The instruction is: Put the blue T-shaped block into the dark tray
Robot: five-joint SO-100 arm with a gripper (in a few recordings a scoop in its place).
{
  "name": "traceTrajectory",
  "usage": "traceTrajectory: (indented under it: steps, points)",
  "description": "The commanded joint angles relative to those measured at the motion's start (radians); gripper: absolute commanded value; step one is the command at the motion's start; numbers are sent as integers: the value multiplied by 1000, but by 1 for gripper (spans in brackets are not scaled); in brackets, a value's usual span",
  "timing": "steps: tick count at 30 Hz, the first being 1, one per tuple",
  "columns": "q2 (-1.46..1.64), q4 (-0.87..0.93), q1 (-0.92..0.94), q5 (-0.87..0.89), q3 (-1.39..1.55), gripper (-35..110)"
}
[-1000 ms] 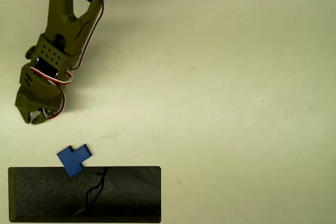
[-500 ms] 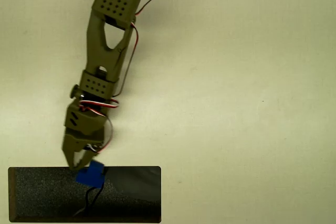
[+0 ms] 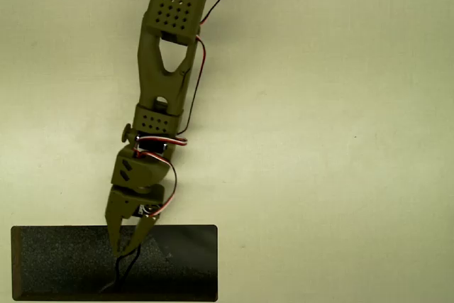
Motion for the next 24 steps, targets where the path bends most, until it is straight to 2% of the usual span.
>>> traceTrajectory:
  steps: [1,6,24]
  points:
    - [-60,-137,5,8,-64,0]
    - [-118,-255,-44,32,-83,0]
    - [-285,-284,-170,117,-305,0]
